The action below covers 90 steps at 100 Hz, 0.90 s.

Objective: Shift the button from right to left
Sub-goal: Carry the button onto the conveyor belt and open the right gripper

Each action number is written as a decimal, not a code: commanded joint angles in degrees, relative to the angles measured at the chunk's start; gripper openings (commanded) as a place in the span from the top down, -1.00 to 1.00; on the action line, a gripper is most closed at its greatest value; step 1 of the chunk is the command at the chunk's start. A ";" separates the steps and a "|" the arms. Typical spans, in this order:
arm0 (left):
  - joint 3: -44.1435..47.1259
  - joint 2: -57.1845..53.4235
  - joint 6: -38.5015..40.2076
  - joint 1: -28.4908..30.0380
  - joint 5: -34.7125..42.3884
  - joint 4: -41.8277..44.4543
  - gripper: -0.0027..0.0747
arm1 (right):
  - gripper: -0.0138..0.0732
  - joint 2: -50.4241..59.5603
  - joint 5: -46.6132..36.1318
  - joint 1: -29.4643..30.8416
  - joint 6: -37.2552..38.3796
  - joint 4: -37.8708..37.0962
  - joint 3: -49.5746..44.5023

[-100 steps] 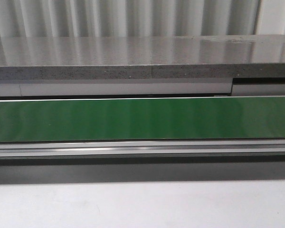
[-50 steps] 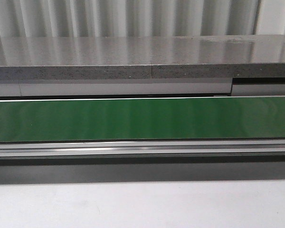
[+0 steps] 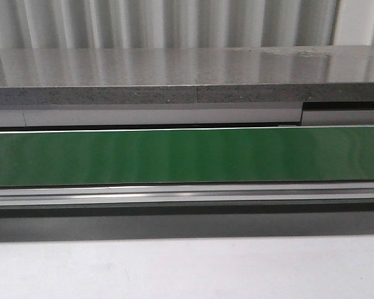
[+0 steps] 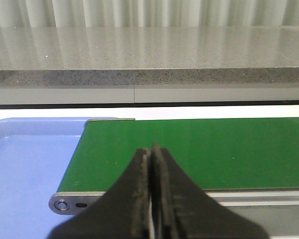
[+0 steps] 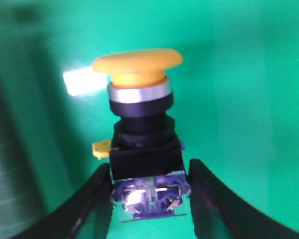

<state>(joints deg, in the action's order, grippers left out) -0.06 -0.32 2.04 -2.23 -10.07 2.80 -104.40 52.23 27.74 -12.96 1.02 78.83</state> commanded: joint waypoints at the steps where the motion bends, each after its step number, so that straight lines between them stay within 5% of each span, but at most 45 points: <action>1: 1.41 -1.93 0.28 0.09 4.60 0.03 0.98 | 0.38 5.78 1.01 -2.07 -0.81 0.40 1.91; 42: 1.41 -1.93 0.28 0.09 4.60 0.03 0.98 | 0.38 11.81 9.27 -12.16 6.18 1.58 0.94; 90: 1.41 -1.93 0.28 0.09 4.60 0.03 0.98 | 0.33 8.86 4.73 -12.83 7.56 2.25 -4.57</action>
<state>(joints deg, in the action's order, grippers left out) -0.06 -0.32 2.04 -2.23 -10.07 2.80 -97.34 58.49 14.91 -5.47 2.58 73.14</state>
